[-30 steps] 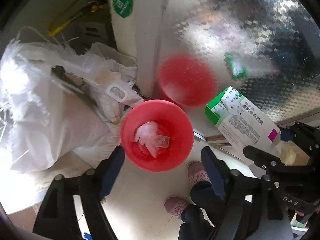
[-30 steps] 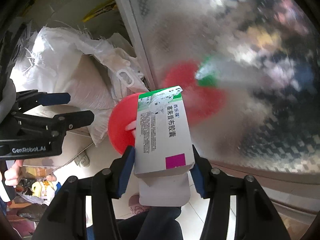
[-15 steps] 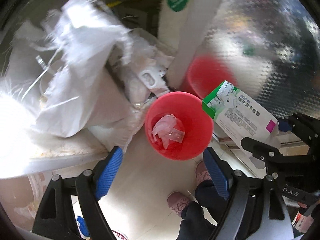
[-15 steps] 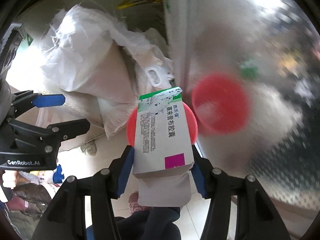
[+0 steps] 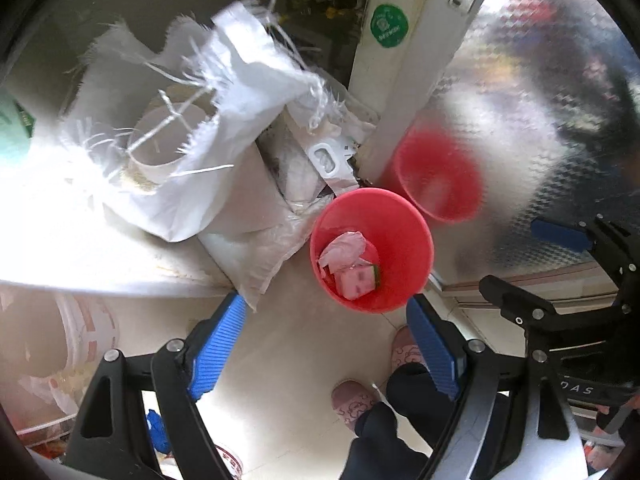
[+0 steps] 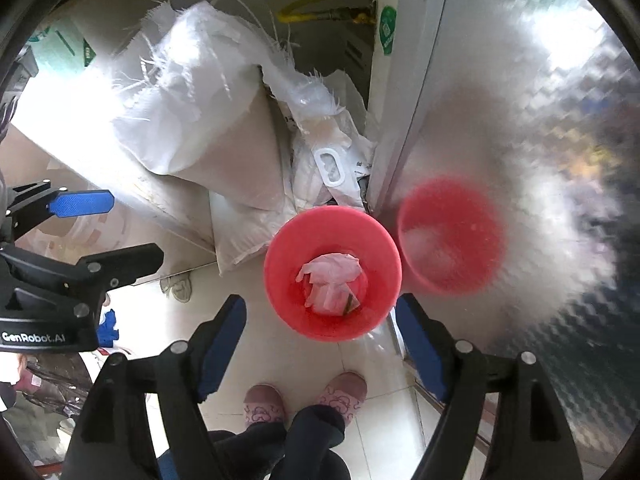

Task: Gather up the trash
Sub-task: 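Lower the medicine box over the red bin and open the right tool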

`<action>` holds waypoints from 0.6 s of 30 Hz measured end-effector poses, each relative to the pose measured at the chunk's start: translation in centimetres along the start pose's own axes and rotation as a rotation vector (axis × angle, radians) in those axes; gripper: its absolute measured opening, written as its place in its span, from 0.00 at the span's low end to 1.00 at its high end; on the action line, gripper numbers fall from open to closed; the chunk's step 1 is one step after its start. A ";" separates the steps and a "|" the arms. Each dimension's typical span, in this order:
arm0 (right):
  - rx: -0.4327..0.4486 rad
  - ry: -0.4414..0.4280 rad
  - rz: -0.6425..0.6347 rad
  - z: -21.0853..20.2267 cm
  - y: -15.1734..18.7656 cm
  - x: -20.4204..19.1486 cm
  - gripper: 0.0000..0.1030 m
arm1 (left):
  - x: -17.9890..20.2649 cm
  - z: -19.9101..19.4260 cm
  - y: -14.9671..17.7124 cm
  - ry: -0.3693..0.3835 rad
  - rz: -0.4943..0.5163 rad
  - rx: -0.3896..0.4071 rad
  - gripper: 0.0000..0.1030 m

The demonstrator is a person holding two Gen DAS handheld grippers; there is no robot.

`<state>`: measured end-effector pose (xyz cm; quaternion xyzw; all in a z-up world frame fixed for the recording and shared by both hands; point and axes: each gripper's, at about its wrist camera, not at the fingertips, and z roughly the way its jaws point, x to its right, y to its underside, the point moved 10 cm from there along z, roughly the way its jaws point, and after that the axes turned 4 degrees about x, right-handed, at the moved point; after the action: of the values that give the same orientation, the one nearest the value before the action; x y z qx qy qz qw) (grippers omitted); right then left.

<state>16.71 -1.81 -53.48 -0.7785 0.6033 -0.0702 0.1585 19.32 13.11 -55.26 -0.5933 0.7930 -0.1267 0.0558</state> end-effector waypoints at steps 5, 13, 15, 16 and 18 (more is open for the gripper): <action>0.044 0.027 0.010 -4.3 -0.9 -0.6 0.76 | 0.3 -5.4 -0.2 0.010 -0.029 0.024 0.79; 0.139 0.067 0.042 -14.1 -4.1 -2.1 0.80 | 0.8 -16.6 -1.8 -0.025 -0.043 0.077 0.79; 0.168 0.079 0.041 -17.0 -4.9 -2.5 0.82 | 1.0 -19.3 -2.4 -0.025 -0.041 0.094 0.79; 0.181 0.082 0.042 -18.4 -5.3 -2.6 0.85 | 1.1 -20.5 -2.8 -0.030 -0.038 0.104 0.79; 0.207 0.093 0.049 -21.1 -6.1 -2.7 0.87 | 1.4 -22.8 -3.5 -0.028 -0.038 0.127 0.79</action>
<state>15.24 -1.33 -31.41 -0.7389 0.6183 -0.1641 0.2116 16.76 13.94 -32.31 -0.6052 0.7711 -0.1693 0.1020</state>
